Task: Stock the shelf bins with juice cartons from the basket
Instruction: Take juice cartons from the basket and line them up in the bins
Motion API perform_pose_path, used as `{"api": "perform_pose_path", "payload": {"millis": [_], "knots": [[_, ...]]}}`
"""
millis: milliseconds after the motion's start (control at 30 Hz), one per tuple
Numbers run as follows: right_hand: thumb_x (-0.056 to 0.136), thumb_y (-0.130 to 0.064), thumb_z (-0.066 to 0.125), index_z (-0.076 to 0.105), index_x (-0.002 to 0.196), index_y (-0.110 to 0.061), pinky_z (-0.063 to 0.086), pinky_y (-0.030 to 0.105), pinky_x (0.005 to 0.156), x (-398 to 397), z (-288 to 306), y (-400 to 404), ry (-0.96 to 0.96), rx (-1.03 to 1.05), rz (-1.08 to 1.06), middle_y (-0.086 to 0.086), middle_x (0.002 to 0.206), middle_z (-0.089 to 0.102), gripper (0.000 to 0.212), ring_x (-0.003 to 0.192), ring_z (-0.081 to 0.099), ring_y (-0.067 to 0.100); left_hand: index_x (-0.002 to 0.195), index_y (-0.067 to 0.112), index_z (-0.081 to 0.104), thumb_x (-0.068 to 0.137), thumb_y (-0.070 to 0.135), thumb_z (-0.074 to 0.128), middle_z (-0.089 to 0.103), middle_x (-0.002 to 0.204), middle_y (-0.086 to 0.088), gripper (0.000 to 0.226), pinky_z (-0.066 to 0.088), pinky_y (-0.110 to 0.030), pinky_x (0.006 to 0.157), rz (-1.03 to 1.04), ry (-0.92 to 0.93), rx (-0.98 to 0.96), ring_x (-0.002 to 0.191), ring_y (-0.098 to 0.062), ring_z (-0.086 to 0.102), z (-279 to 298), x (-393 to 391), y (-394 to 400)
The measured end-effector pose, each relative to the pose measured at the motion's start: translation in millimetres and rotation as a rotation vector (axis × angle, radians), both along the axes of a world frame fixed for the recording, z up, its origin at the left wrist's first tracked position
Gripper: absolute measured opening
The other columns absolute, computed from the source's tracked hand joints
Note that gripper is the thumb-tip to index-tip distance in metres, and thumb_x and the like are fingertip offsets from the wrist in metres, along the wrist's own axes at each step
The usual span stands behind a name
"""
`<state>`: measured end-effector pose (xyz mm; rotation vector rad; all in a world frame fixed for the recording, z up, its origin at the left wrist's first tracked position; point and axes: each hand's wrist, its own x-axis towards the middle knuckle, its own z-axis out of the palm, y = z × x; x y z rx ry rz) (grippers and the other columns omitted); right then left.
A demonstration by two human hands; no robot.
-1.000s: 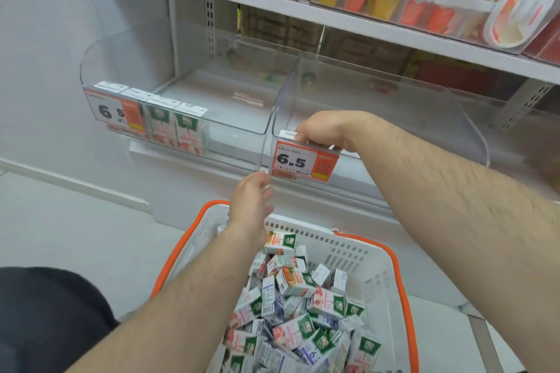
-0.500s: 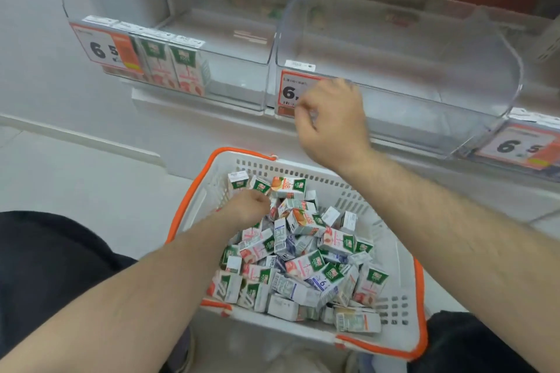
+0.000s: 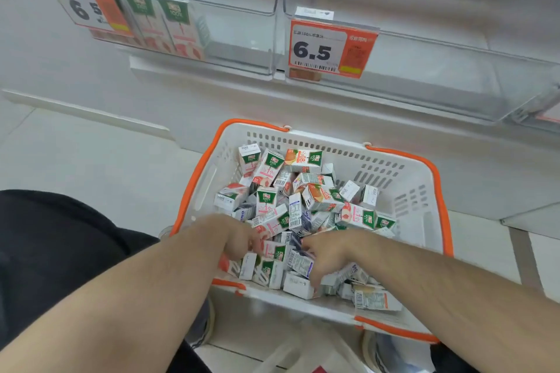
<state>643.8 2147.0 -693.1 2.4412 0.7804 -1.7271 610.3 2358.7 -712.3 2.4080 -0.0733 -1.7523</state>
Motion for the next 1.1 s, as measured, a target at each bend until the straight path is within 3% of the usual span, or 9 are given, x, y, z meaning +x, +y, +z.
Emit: {"api": "perform_pose_path", "payload": {"millis": [100,233,367,467,633,767,867,1000,1100], "knots": [[0.072,-0.043,0.081,0.028,0.148,-0.013,0.045,0.036,0.101,-9,-3,2,-0.058,-0.011,0.071,0.007,0.148,0.042,0.097,0.128,0.048,0.028,0.122,0.043,0.044,0.072,-0.003,0.068,0.037,0.145,0.004,0.071,0.047,-0.044,0.098,0.001,-0.001,0.019,0.119,-0.022,0.047,-6,-6,1],[0.079,-0.028,0.073,0.046,0.133,-0.011,0.055,0.039,0.085,-11,-1,1,-0.106,0.042,0.027,0.01,0.119,0.06,0.062,0.1,0.061,0.024,0.104,0.033,0.047,0.069,0.008,0.078,0.05,0.12,0.005,0.053,0.05,-0.041,0.093,-0.063,-0.094,0.008,0.103,-0.019,0.052,-9,-5,3],[0.083,-0.011,0.059,0.058,0.118,-0.006,0.044,0.028,0.057,9,26,-14,-0.048,0.158,-0.333,0.006,0.092,0.057,0.035,0.07,0.054,0.018,0.096,0.031,0.051,0.063,0.021,0.085,0.053,0.106,0.009,0.049,0.049,-0.036,0.088,-0.027,-0.173,0.013,0.097,-0.016,0.052,-5,-1,8],[0.081,-0.01,0.063,0.054,0.124,-0.012,0.047,0.027,0.056,27,52,-27,0.029,0.222,-0.637,0.007,0.106,0.054,0.044,0.079,0.057,0.019,0.087,0.028,0.047,0.063,0.025,0.085,0.054,0.094,0.007,0.046,0.044,-0.028,0.073,0.084,-0.246,-0.03,0.084,-0.013,0.048,2,-1,16],[0.085,0.0,0.058,0.054,0.114,-0.008,0.06,0.041,0.068,41,105,-55,0.133,0.395,-0.931,0.019,0.113,0.065,0.03,0.097,0.07,0.037,0.082,0.025,0.048,0.067,0.027,0.085,0.06,0.088,0.004,0.04,0.042,-0.028,0.064,0.592,-0.531,-0.251,0.077,-0.012,0.056,28,8,16],[0.085,0.003,0.058,0.057,0.101,-0.011,0.058,0.034,0.054,42,144,-73,0.035,0.509,-0.925,0.022,0.103,0.066,0.02,0.085,0.067,0.032,0.111,0.024,0.057,0.084,0.009,0.073,0.072,0.093,-0.018,0.035,0.054,-0.048,0.088,1.101,-0.429,-0.74,0.081,-0.027,0.066,68,26,-13],[0.079,-0.002,0.068,0.061,0.099,-0.014,0.049,0.029,0.051,40,165,-85,-0.096,0.62,-0.916,0.026,0.105,0.067,0.024,0.079,0.059,0.029,0.124,0.022,0.056,0.093,0.003,0.057,0.069,0.086,-0.014,0.036,0.054,-0.042,0.079,1.301,-0.325,-1.046,0.077,-0.024,0.064,94,36,-37],[0.077,0.002,0.071,0.071,0.095,-0.017,0.047,0.037,0.065,36,178,-96,-0.271,0.758,-0.886,0.018,0.094,0.072,0.026,0.071,0.062,0.02,0.103,0.014,0.059,0.094,0.004,0.046,0.063,0.08,-0.009,0.018,0.052,-0.042,0.079,1.545,-0.173,-1.31,0.069,-0.025,0.064,123,43,-71],[0.076,-0.004,0.076,0.069,0.094,-0.02,0.056,0.047,0.072,35,175,-96,-0.427,0.777,-0.914,0.012,0.089,0.074,0.025,0.072,0.067,0.023,0.082,0.016,0.059,0.087,0.022,0.051,0.058,0.078,-0.008,0.011,0.047,-0.044,0.086,1.612,-0.17,-1.256,0.067,-0.025,0.059,130,48,-84]]}}
